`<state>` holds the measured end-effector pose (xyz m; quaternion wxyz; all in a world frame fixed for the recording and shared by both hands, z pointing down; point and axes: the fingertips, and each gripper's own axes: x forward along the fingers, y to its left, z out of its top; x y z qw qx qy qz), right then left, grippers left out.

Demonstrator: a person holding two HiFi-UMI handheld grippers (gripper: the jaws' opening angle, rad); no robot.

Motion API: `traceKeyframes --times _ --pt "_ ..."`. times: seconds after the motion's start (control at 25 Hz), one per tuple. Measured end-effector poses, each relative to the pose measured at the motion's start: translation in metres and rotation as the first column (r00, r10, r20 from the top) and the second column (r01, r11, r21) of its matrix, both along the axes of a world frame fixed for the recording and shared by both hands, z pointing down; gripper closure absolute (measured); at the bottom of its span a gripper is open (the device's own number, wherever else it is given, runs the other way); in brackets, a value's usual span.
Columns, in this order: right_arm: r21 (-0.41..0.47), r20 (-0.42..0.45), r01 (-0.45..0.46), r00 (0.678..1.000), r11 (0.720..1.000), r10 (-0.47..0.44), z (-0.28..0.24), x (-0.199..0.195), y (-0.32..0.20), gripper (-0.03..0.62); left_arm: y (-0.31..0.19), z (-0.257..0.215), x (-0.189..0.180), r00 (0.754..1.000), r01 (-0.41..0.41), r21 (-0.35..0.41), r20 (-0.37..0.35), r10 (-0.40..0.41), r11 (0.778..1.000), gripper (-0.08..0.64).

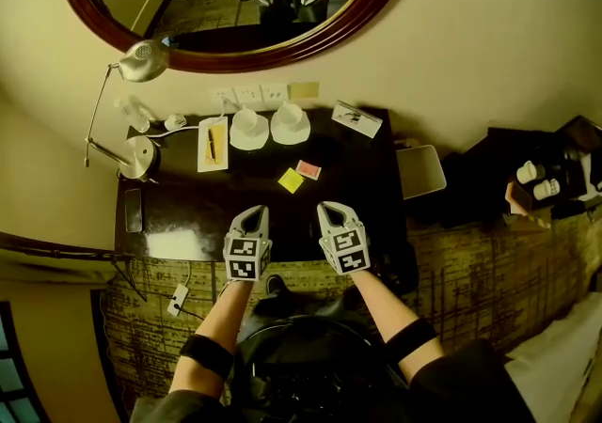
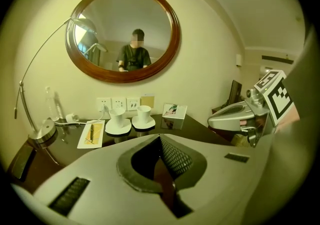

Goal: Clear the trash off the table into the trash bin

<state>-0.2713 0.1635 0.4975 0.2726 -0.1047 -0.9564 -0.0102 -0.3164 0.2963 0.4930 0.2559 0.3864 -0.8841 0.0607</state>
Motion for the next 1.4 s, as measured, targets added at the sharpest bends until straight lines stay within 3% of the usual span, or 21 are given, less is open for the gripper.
traceKeyframes --times 0.4,0.44,0.68,0.88,1.04,1.32,1.4 --pt "0.031 -0.003 -0.001 1.0 1.0 0.001 0.003 -0.006 -0.007 0.583 -0.027 0.018 -0.009 0.994 -0.089 -0.027 -0.059 0.087 0.996 0.552" --pt "0.032 -0.006 0.0 1.0 0.999 0.001 0.004 -0.005 -0.008 0.583 -0.031 0.022 -0.011 0.993 -0.101 -0.035 -0.07 0.099 0.994 0.508" --pt "0.012 -0.04 0.0 0.999 1.0 0.001 0.019 -0.004 -0.018 0.583 -0.06 0.051 -0.025 0.979 -0.18 -0.106 -0.115 0.168 0.978 0.415" --pt "0.002 -0.058 -0.005 0.998 1.0 0.006 0.035 -0.005 -0.031 0.583 -0.082 0.08 -0.036 0.962 -0.255 -0.175 -0.143 0.231 0.951 0.336" --pt "-0.015 -0.07 -0.016 0.997 1.0 0.015 0.048 -0.004 -0.037 0.583 -0.096 0.108 -0.045 0.943 -0.326 -0.248 -0.159 0.294 0.912 0.299" --pt "-0.043 -0.094 -0.043 0.995 0.998 0.039 0.075 -0.003 -0.048 0.583 -0.118 0.156 -0.065 0.91 -0.412 -0.345 -0.205 0.361 0.843 0.298" --pt "-0.052 -0.098 -0.054 0.994 0.997 0.049 0.08 -0.002 -0.051 0.583 -0.124 0.164 -0.071 0.906 -0.42 -0.359 -0.208 0.368 0.833 0.299"
